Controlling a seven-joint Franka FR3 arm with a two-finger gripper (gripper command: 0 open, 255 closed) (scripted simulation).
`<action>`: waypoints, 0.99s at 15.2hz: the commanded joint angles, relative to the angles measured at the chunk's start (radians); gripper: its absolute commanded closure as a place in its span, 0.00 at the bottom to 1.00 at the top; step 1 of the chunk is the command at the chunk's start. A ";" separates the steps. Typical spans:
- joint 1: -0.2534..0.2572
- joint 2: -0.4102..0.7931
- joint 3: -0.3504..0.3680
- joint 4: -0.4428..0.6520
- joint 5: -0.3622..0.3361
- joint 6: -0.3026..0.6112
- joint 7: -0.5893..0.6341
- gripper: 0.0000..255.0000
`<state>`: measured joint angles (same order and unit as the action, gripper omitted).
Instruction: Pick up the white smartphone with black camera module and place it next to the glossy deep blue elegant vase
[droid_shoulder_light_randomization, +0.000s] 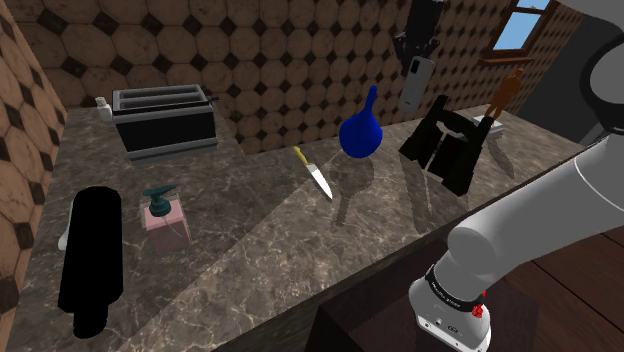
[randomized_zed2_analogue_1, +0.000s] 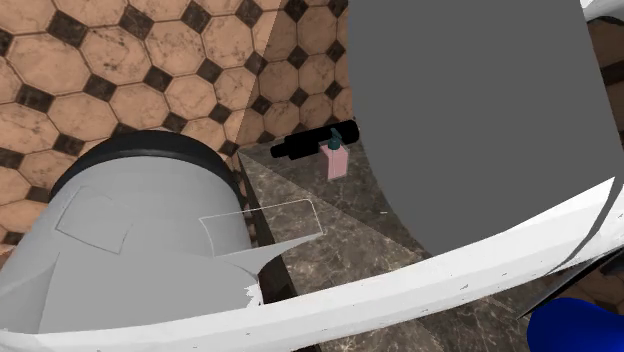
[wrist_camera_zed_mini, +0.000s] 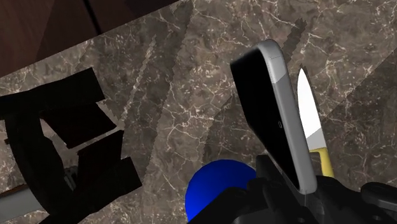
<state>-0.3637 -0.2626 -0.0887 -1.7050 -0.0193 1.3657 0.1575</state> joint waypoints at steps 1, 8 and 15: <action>0.000 -0.010 0.000 -0.036 -0.001 0.027 0.000 1.00; -0.001 -0.041 0.000 -0.163 -0.003 0.123 0.002 1.00; -0.002 -0.060 -0.001 -0.277 -0.005 0.218 0.003 1.00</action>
<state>-0.3658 -0.3199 -0.0894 -1.9677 -0.0238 1.5712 0.1606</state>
